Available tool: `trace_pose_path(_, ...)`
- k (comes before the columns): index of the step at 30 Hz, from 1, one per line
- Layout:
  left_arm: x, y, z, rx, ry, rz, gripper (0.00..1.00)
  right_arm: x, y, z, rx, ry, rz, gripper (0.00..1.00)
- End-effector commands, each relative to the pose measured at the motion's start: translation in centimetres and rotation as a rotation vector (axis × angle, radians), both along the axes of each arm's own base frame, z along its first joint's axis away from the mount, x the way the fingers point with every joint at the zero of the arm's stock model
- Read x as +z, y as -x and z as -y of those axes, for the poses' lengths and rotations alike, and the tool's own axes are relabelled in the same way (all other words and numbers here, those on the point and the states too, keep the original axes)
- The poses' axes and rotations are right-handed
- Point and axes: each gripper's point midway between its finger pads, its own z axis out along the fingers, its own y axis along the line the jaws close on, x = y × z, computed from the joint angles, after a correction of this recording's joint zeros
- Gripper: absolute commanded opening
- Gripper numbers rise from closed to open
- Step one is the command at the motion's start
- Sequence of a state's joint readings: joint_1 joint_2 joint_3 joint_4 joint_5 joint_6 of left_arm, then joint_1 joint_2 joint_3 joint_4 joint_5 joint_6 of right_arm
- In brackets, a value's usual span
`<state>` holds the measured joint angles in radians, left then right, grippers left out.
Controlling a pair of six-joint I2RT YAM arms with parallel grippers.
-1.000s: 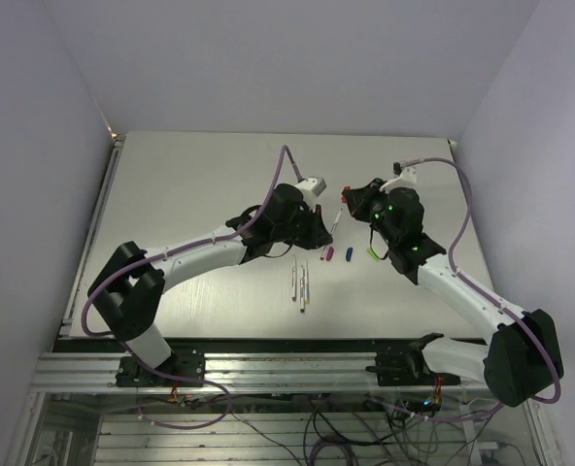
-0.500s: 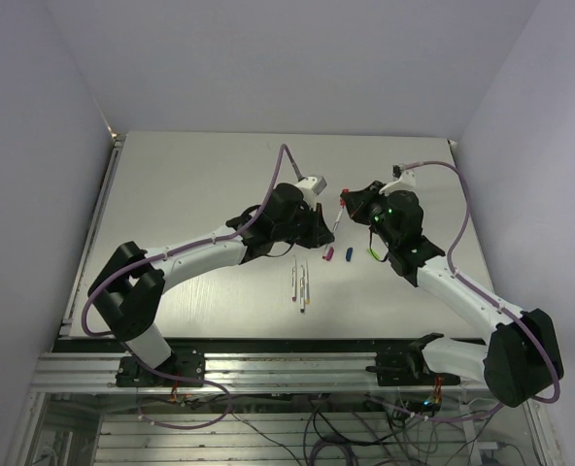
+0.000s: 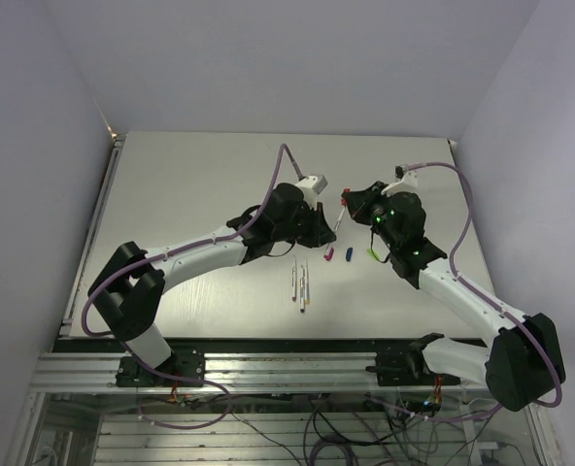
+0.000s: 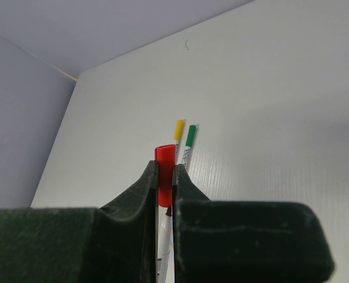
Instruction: Insert the pens into the pen caps
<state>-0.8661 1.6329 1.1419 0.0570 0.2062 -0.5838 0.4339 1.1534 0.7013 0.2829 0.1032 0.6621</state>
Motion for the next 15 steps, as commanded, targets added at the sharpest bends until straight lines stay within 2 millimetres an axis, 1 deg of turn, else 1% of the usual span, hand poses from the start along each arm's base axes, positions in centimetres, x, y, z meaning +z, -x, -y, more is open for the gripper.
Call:
trace_pose_path(1, 1.58, -0.35, 0.7, 0.0, 0.044, 0.034, 0.07, 0.85, 0.02, 0.62, -0.028, -0.011, 0.03, 0.0)
trace_pose_path(4, 1.27, -0.18, 0.53, -0.002, 0.035, 0.027, 0.07, 0.87, -0.02, 0.68, -0.031, -0.009, 0.033, 0.0)
trace_pose_path(15, 1.24, -0.08, 0.14, 0.008, 0.035, 0.031, 0.07, 0.57, -0.14, 0.81, -0.039, 0.0, 0.027, 0.0)
